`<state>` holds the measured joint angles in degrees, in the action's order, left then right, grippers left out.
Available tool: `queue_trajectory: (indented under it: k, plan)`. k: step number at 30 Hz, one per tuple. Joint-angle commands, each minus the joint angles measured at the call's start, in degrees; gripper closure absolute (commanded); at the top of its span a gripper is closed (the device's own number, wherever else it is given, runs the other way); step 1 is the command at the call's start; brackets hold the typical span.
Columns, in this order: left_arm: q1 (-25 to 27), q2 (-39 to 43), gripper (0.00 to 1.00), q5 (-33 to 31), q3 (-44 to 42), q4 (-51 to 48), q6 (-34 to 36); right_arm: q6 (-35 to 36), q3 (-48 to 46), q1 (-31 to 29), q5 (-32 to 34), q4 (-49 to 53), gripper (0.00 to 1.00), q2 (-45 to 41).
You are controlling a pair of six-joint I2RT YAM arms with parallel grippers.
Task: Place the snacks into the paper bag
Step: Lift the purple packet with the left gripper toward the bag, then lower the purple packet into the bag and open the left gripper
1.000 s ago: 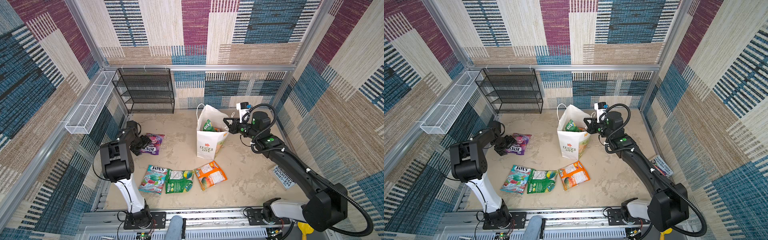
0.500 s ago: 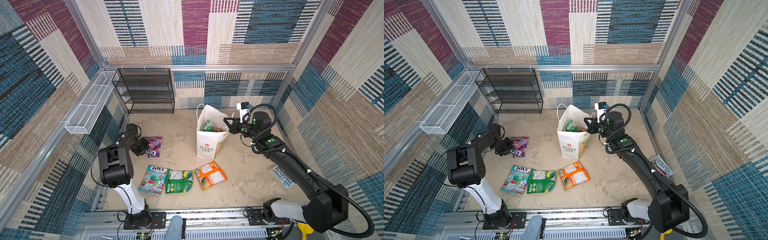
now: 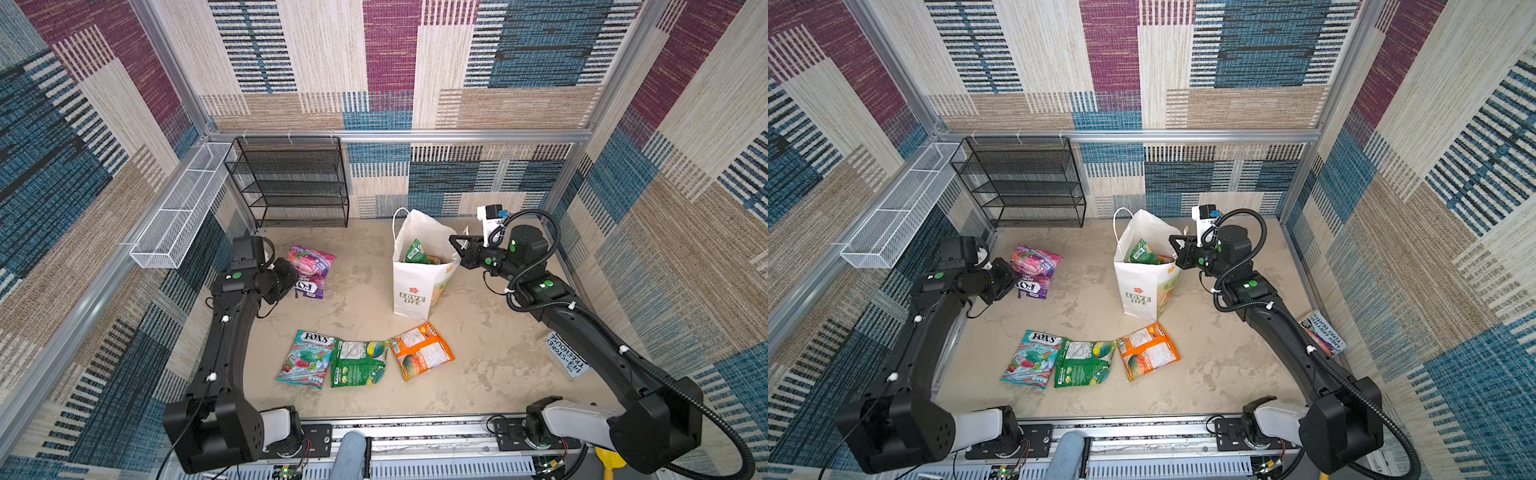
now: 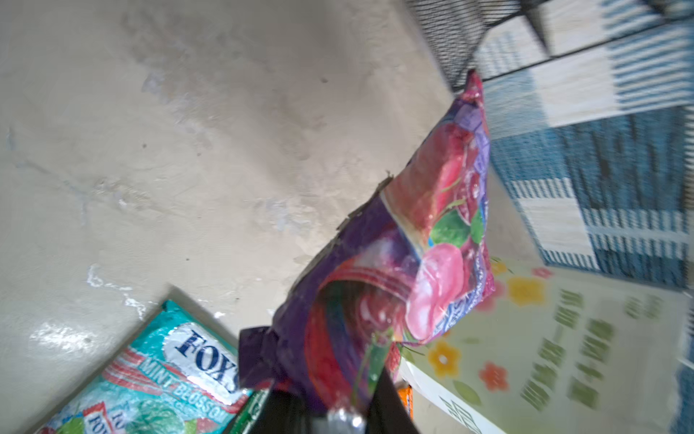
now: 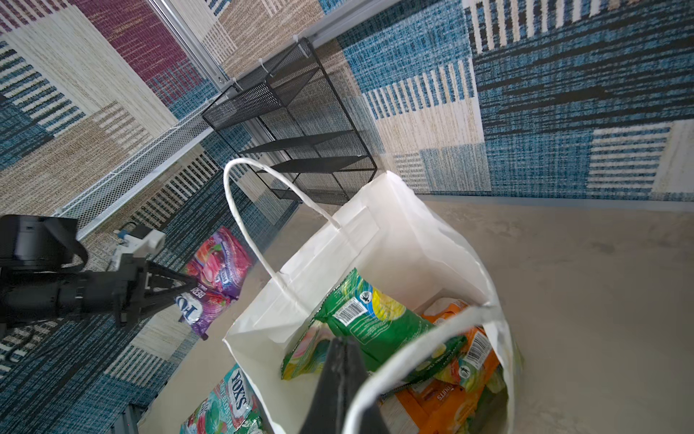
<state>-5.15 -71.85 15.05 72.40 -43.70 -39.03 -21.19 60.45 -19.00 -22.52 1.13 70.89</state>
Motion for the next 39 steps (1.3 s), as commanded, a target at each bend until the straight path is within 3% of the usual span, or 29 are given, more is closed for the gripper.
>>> queue_trajectory:
  k: [1,8,14,18,26,39]
  plan:
    - [6.45,2.44,0.83,-4.11,7.02,-4.05,1.34,-0.34,-0.24,0.07,-0.41,-2.26,1.0,-0.3]
    - [24.02,-1.95,0.84,-12.19,23.9,-7.36,2.81,-0.38,-0.42,0.02,-0.66,-2.53,1.0,0.02]
    - [39.34,-14.26,0.84,-24.24,42.3,-13.24,6.72,-0.27,-0.51,0.05,-0.92,-2.71,1.0,0.11]
    - [46.35,-24.94,0.84,-31.63,56.36,-17.9,9.13,-0.22,-0.94,0.0,-0.79,-3.17,1.0,-0.31]
    - [50.33,-42.8,0.84,-37.66,75.56,-24.39,10.93,-0.16,-1.12,-0.04,-0.94,-3.32,1.0,-0.63]
    - [50.99,-53.02,0.84,-39.23,76.03,-25.47,12.2,-0.3,-1.38,-0.01,-1.08,-3.67,1.0,-1.09]
